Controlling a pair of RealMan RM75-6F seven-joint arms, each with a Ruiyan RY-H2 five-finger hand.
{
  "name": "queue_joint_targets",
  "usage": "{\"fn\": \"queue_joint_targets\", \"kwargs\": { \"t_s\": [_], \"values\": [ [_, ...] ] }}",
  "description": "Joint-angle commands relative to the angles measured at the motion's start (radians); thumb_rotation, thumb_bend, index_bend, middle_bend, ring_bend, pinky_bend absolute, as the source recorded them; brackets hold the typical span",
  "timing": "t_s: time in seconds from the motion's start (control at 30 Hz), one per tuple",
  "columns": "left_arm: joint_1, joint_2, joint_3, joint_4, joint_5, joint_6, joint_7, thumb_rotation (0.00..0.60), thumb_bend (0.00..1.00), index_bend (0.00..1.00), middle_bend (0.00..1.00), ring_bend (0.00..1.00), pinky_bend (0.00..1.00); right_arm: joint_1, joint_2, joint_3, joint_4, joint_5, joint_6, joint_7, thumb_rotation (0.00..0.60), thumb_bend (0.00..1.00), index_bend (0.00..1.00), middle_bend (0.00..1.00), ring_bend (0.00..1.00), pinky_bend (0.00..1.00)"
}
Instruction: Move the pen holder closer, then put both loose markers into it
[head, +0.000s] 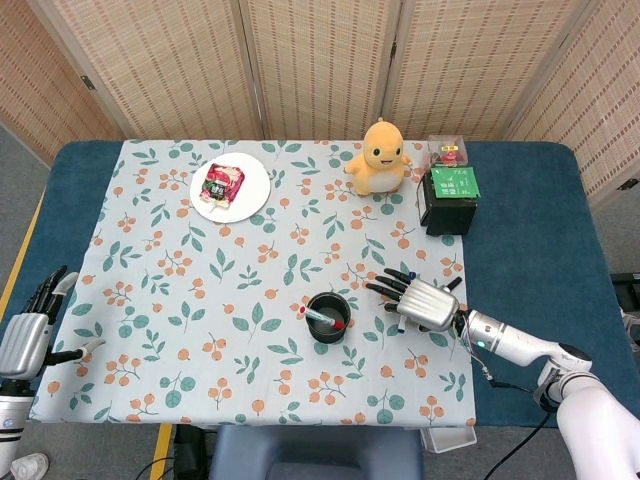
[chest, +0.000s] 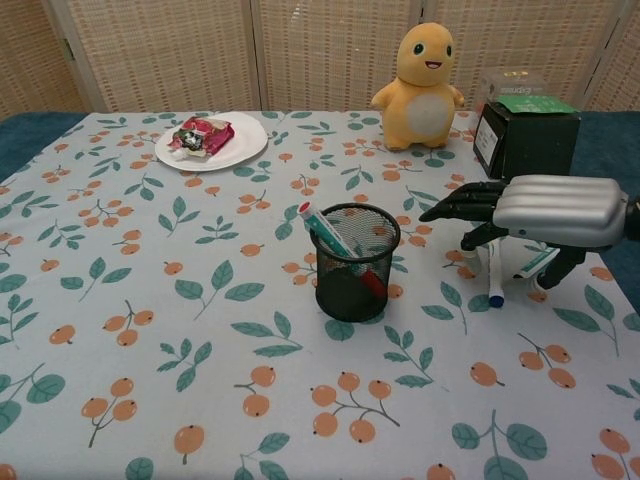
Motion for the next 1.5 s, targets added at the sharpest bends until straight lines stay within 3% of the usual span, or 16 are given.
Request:
{"fn": "queue_joint_targets", "kwargs": {
  "t_s": [0.03, 0.5, 0.83, 1.1, 1.33, 1.5],
  "values": [
    [0.000, 0.000, -0.001, 0.000, 0.001, 0.000, -0.001, 0.600, 0.05, 0.00, 0.00, 0.00, 0.20, 0.004, -0.007, -0.006, 0.008, 0.004, -0.006, 0.005, 0.600, 0.31, 0.44, 0.00, 0.00, 0.00],
    [0.003, 0.001, -0.008, 0.003, 0.002, 0.002, -0.011, 0.600, 0.05, 0.00, 0.00, 0.00, 0.20, 0.012, -0.034, -0.035, 0.043, 0.024, -0.022, 0.023, 0.600, 0.31, 0.45, 0.00, 0.00, 0.00],
    [0.005, -0.002, -0.011, 0.011, 0.005, 0.006, -0.013, 0.600, 0.05, 0.00, 0.00, 0.00, 0.20, 0.001, -0.046, -0.037, 0.057, 0.042, -0.008, -0.011, 0.600, 0.28, 0.67, 0.04, 0.00, 0.00],
    [0.008, -0.003, -0.010, 0.007, 0.013, 0.016, -0.009, 0.600, 0.05, 0.00, 0.00, 0.00, 0.20, -0.004, -0.025, -0.035, 0.025, 0.053, 0.017, -0.045, 0.600, 0.29, 0.75, 0.09, 0.00, 0.00],
    [0.007, -0.004, -0.012, 0.005, 0.014, 0.016, -0.001, 0.600, 0.05, 0.00, 0.00, 0.00, 0.20, -0.003, 0.074, 0.011, -0.103, 0.088, 0.119, -0.045, 0.600, 0.29, 0.75, 0.09, 0.00, 0.00],
    [0.005, -0.005, -0.013, 0.006, 0.013, 0.012, 0.004, 0.600, 0.05, 0.00, 0.00, 0.00, 0.20, 0.011, 0.242, 0.058, -0.372, 0.133, 0.163, 0.014, 0.600, 0.29, 0.75, 0.10, 0.00, 0.00]
  ]
}}
